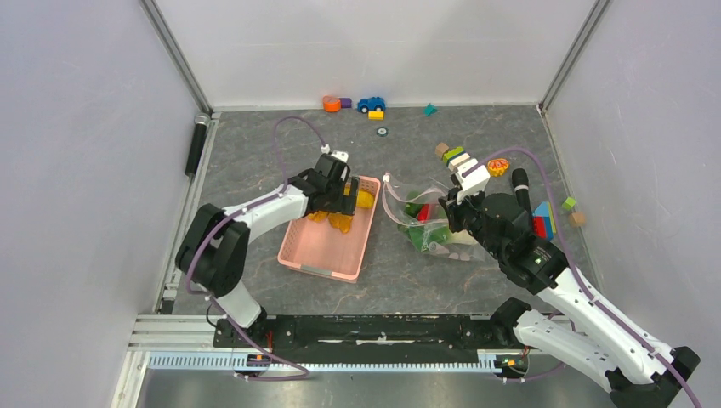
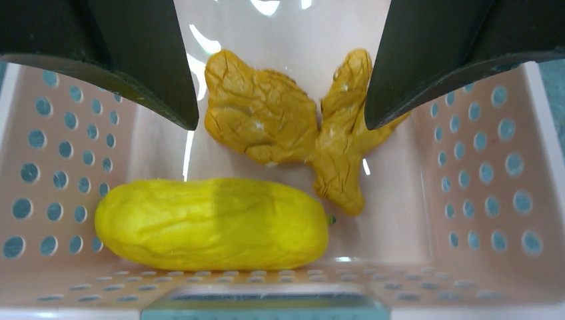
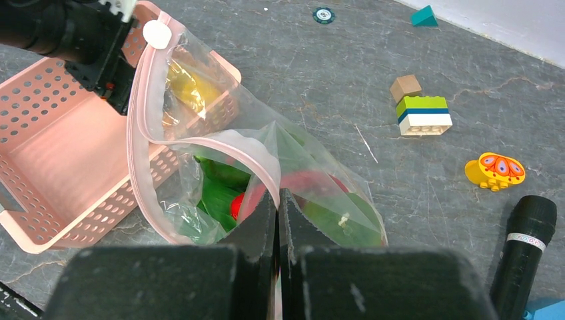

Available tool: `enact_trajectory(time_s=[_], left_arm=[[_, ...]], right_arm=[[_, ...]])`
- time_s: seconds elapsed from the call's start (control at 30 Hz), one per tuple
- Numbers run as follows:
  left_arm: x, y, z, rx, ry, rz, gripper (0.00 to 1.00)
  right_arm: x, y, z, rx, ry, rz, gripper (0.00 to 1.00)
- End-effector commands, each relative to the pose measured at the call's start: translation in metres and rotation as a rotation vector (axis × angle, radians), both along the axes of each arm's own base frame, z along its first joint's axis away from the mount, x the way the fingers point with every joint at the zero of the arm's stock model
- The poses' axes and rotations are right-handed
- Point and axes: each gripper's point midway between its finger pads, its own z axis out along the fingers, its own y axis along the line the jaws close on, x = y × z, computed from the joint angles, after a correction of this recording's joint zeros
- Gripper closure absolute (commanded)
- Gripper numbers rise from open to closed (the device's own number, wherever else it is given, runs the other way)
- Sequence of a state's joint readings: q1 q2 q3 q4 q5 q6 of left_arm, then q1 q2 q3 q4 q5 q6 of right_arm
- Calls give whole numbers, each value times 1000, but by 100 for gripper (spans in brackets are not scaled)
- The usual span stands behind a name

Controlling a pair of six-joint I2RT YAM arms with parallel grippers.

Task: Place the food in the zip-top bag and seal the zipper
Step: Pick up the fake vegetable from the bin.

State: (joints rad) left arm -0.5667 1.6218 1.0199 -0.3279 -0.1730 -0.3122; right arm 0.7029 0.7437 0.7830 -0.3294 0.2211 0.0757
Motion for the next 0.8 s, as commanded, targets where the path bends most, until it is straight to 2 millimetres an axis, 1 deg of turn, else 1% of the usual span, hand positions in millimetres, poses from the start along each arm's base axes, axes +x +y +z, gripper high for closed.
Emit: enact_trajectory(time_s=[0.0,0.07,0.17,0.3,0.43,0.53,0.6,0.7,0.77], left_arm=[[23,-7,-1,71,-11,-93,0],[22,-10,-10,71,26,-99,0],[15,-13,-16,55,65,-107,0],[0,-20,-18,-13,94,-129,0],[-18,-20,-20,-50,154,-111,0],[-27,-16,-19,-58,170,-78,0],[-29,-9,-14,-40,169,-35,0],[-26,-4,4,-52,119,25,0],[-26,-5,17,-79,87,33,0]], right_arm=[[4,0,12,10,-44,-3,100],[4,0,12,10,-42,-4,100],[3,1,13,11,-43,3,100],[4,0,12,7,-42,0,100],[4,1,11,3,-40,2,100],[4,1,11,3,-39,2,100],[4,1,12,4,-40,2,100],[5,2,11,2,-37,2,100],[5,2,10,0,-34,1,100]])
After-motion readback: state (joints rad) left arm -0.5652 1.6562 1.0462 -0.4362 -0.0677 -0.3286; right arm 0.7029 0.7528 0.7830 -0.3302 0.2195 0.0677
